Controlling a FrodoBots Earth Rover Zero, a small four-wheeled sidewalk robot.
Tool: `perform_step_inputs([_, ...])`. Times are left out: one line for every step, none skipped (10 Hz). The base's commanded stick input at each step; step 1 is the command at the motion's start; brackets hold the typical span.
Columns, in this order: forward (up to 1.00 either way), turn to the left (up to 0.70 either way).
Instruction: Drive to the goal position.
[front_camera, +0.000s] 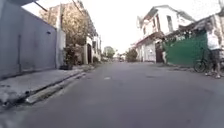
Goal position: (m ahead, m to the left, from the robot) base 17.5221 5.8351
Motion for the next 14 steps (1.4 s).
perform_step_inputs([1.00,-0.17])
perform_step_inputs([1.00,0.01])
perform_step_inputs([1.00,0.01])
perform_step_inputs([1.00,0.01])
perform_step_inputs([1.00,0.01])
perform_step_inputs([1.00,0.01])
perform_step_inputs([1.00,0.01])
perform_step_inputs([1.00,0.01])
perform_step_inputs([1.00,0.01])
perform_step_inputs([1.00,0.01])
perform_step_inputs([1.00,0.01])
perform_step_inputs([1.00,0.01])
perform_step_inputs([1.00,0.01])
perform_step_inputs([1.00,0.01])
